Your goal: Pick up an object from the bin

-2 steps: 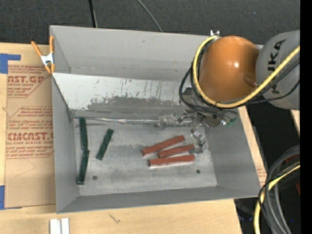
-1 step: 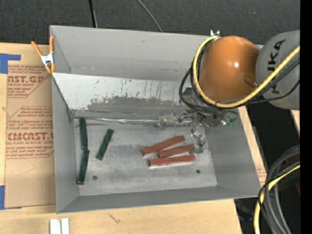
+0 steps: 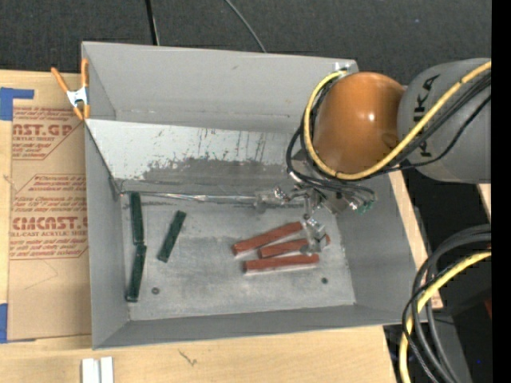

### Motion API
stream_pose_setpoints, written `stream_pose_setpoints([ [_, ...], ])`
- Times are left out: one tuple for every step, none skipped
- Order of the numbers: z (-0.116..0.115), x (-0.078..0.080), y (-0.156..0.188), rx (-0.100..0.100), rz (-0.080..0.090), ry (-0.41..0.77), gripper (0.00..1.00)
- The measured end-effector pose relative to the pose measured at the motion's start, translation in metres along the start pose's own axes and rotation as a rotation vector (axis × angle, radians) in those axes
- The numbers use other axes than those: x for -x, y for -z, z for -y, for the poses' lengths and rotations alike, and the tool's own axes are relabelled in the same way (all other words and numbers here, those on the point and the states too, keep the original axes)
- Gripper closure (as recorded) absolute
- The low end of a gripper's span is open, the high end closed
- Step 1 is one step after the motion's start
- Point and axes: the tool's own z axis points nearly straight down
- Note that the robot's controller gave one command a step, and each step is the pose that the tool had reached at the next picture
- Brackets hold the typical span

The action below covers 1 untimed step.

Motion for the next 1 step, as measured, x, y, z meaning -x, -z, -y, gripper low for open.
stream_pose_setpoints([
  [-0.0078, 0.0062, -0.0767, 0.005, -0.005, -0.019, 1.00],
])
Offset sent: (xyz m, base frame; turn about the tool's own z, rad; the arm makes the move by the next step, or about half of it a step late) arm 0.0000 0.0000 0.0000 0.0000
